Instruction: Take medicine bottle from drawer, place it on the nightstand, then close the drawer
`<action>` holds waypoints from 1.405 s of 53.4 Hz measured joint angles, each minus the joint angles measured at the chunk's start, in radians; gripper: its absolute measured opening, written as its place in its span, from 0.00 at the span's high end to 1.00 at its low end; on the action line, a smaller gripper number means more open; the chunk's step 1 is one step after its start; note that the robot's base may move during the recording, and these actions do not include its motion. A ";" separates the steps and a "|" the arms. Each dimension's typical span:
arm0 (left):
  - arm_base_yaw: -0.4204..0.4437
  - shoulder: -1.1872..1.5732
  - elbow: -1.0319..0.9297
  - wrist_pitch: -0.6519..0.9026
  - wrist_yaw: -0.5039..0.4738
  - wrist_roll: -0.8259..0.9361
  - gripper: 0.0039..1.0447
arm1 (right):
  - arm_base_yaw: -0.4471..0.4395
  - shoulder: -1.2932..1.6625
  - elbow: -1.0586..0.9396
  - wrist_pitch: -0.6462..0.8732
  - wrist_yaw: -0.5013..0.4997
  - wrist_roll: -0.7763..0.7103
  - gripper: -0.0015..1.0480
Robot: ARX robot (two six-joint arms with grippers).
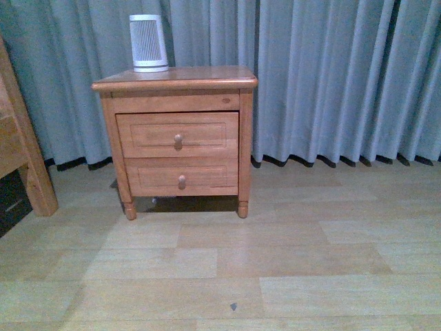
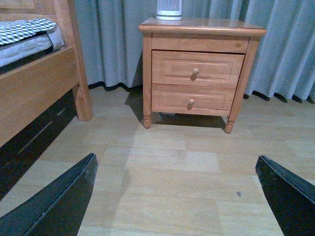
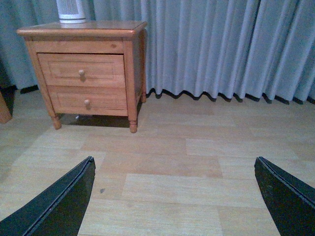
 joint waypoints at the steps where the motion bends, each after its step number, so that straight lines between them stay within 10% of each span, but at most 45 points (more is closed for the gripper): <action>1: 0.000 0.000 0.000 0.000 0.000 0.000 0.06 | 0.000 0.000 0.000 0.000 0.000 0.000 0.07; 75: 0.000 0.000 0.000 0.000 0.000 0.000 0.06 | 0.000 0.000 0.000 0.000 0.000 0.000 0.07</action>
